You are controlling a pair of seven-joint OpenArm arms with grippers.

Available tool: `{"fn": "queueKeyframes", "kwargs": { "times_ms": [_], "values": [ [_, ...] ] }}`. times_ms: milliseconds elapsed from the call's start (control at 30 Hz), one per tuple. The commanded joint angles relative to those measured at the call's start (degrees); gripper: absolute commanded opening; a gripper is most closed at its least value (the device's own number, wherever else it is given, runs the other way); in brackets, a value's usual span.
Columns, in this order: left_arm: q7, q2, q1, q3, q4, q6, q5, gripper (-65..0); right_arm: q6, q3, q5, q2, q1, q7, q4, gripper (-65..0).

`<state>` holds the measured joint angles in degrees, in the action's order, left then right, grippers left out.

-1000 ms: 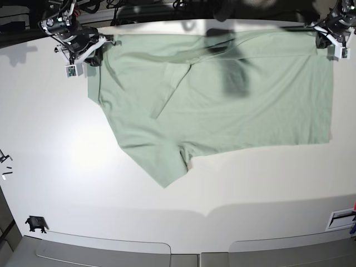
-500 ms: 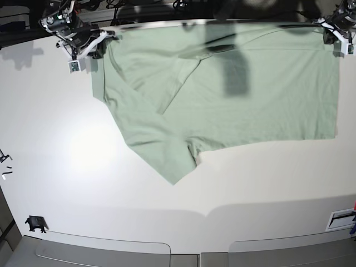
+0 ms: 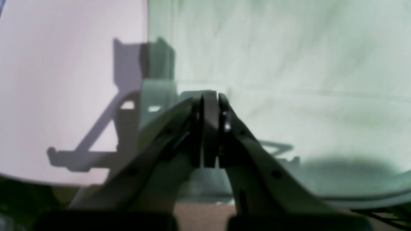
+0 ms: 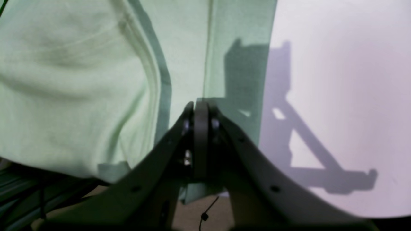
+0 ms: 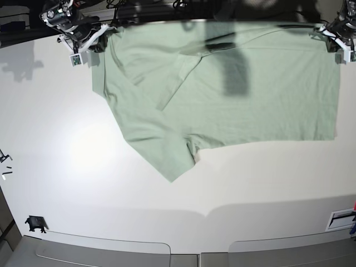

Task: Fold the T-shirt properly
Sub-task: 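Grasp the shirt edge with both grippers and drag it toward the robot, then release the right gripper and grasp the hem corner beside it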

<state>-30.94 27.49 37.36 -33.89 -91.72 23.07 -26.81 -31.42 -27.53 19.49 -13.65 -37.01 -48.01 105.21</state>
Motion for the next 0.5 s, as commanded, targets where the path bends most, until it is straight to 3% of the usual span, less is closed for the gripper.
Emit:
{"fn": "queueKeyframes", "kwargs": {
  "times_ms": [0, 100, 267, 300, 400, 467],
  "values": [
    [1.0, 1.1, -0.3, -0.7, -1.0, 0.0, -0.5, -65.0, 0.2, -0.7, 0.6, -0.6, -0.1, 1.0, 2.4, -65.0],
    [1.0, 1.1, -0.7, -0.7, -2.9, 0.0, -0.5, -65.0, 0.4, -1.0, 0.6, -0.7, 0.0, 1.4, 7.2, -65.0],
    [1.0, 1.1, -0.7, -0.7, -8.0, 0.0, -0.5, -48.5, 0.4, -1.7, 0.1, -0.7, 2.3, 7.0, 15.4, -65.0],
    [1.0, 1.1, -0.7, -0.7, -8.9, 0.0, -0.5, -46.5, 0.4, -1.7, 0.0, -0.6, 3.4, 8.7, 16.2, -60.4],
    [1.4, 1.1, -0.7, -0.7, -10.8, 0.0, -0.5, -44.3, 0.4, -1.7, 0.0, -0.6, 8.0, 13.1, 16.5, -38.8],
    [2.0, 1.1, -0.7, -0.7, -11.0, 0.0, -0.4, -44.3, 0.4, -1.7, -0.3, -0.6, 11.7, 13.1, 16.5, -34.8]
  ]
}}
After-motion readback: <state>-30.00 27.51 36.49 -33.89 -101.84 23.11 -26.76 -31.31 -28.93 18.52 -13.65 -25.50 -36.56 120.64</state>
